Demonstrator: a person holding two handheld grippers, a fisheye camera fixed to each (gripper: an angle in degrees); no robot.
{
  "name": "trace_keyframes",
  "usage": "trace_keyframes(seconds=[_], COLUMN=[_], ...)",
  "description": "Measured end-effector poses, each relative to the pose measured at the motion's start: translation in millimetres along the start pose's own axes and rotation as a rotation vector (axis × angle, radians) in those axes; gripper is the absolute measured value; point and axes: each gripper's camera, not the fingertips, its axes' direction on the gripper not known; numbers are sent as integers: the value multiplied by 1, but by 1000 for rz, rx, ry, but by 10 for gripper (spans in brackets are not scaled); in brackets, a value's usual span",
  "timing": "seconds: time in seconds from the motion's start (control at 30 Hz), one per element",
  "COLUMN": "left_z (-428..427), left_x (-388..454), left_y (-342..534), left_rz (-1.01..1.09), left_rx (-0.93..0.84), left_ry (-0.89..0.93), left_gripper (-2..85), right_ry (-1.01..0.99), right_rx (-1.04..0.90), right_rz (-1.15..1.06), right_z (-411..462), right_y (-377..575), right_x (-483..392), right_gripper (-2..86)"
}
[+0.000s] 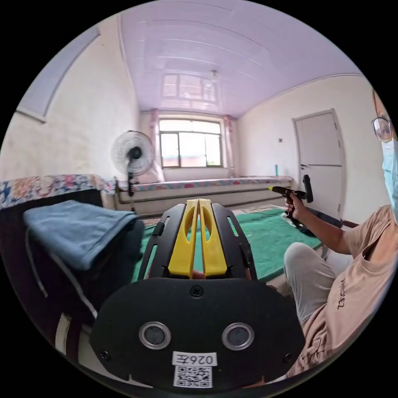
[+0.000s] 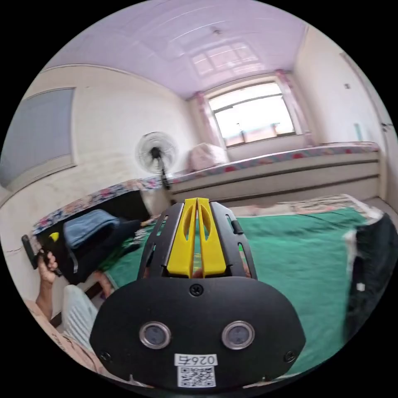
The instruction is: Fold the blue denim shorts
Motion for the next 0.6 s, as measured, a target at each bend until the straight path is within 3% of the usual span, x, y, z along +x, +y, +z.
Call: trace_keyframes(seconds=[0.13,0.23,0.43,0.6], left_z=[-86,-112,-110,-99], left_x=[-47,-69,-89,-93], left_y=[47,70,61,52], left_rz=[-170,-302,-314,-274], left_rx=[-26,-53,-127,-108], left_ry=[-262,-397,-407,-349], left_gripper=[-10,-10,-10,-10], right_ry=[-411,-598,-797,-825], right_rx=[-114,-172,-282,-275], right_rz=[-32,-121,-238,-400], right_z=[114,161,207,215], right_y=[-28,-33,-30,-37], right_x=[-135,-218,-346,-463], right_gripper=[-11,-12,-10,-2])
